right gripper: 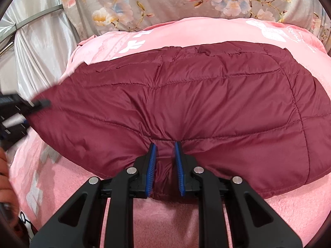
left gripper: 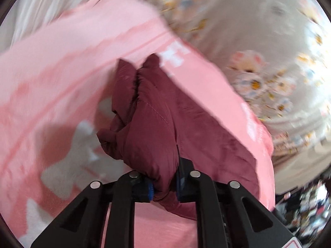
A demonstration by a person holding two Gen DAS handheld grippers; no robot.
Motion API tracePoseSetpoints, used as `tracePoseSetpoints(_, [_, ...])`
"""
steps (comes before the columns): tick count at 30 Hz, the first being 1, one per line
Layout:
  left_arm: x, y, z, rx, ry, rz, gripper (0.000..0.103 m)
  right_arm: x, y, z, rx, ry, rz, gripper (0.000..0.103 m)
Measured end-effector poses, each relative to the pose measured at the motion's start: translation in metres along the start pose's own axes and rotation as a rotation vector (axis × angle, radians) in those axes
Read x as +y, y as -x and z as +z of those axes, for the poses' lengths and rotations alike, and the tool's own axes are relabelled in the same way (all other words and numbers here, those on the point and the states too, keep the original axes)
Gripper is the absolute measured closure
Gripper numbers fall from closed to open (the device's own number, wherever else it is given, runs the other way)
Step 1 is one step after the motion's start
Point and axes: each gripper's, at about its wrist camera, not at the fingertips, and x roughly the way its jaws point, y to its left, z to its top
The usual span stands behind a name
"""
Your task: Fold large clothes
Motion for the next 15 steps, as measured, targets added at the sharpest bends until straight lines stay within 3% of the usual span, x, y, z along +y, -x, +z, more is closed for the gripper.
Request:
tracePoseSetpoints(6, [-0.087,0.032,-0.005,-0.049,-0.243,-0.052,0.094,-0.004,0.027,-0.002,0.000,-0.074,0.029,0.084])
tracePoseSetpoints(11, [-0.150,0.024,-0.027,0.011,-0.389,-0.112,0.094,-0.016,0.018,-0.009,0.041,-0.105,0.077,0.085])
tracePoseSetpoints(15, [-0.198,0.002,-0.053,0.062,-0.516,-0.130,0.094,-0.032,0.036,-0.009,0.024,-0.154,0.153,0.084])
